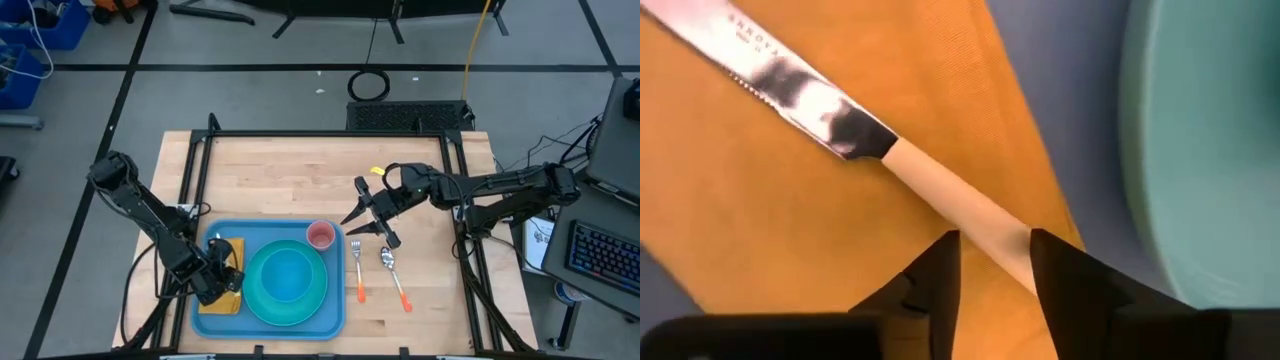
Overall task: Set up tray
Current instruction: Put the yellow table knife on top of the yellow table napkin on the blue tray
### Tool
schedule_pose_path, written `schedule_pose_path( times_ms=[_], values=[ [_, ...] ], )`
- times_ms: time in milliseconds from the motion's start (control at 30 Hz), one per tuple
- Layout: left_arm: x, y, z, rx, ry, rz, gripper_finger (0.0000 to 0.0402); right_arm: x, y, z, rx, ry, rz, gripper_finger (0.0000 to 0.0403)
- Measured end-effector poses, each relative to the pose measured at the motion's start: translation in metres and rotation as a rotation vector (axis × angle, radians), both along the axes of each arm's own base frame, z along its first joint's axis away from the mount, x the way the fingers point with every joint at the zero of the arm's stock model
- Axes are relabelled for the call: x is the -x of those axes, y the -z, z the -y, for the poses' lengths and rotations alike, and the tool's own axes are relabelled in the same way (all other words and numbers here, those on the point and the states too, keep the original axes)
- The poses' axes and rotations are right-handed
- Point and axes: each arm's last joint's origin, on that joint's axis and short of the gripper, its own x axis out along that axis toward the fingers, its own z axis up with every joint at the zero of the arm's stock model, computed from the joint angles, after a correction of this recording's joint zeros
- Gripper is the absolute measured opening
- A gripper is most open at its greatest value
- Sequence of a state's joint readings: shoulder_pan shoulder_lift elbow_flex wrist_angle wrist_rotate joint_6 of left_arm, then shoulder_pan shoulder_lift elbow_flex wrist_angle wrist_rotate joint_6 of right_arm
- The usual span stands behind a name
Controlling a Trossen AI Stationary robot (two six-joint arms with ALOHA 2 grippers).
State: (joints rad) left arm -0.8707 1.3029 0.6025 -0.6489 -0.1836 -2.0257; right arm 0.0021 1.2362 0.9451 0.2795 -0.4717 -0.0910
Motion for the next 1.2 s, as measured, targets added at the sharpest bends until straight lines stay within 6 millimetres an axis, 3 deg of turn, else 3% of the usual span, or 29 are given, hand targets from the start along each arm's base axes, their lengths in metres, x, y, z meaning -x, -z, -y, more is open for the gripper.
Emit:
schedule_pose_path(
  times_ms=[300, 733, 1200],
  values=[
    [-0.0014, -0.0004, -0.0004, -0.021, -0.006, 0.033, 0.0118, 0.0000, 0.0000, 0.0000, 0.000, 0.000, 0.000, 0.0114],
    [0.0032, 0.0000, 0.0051, 0.119, 0.089, -0.146, 0.0117, 0.0000, 0.0000, 0.0001, 0.000, 0.000, 0.000, 0.0114],
    [-0.0014, -0.0017, 0.0037, 0.096, 0.027, -0.083, 0.0117, 0.0001, -0.0002, 0.0000, 0.000, 0.000, 0.001, 0.0114]
  ],
)
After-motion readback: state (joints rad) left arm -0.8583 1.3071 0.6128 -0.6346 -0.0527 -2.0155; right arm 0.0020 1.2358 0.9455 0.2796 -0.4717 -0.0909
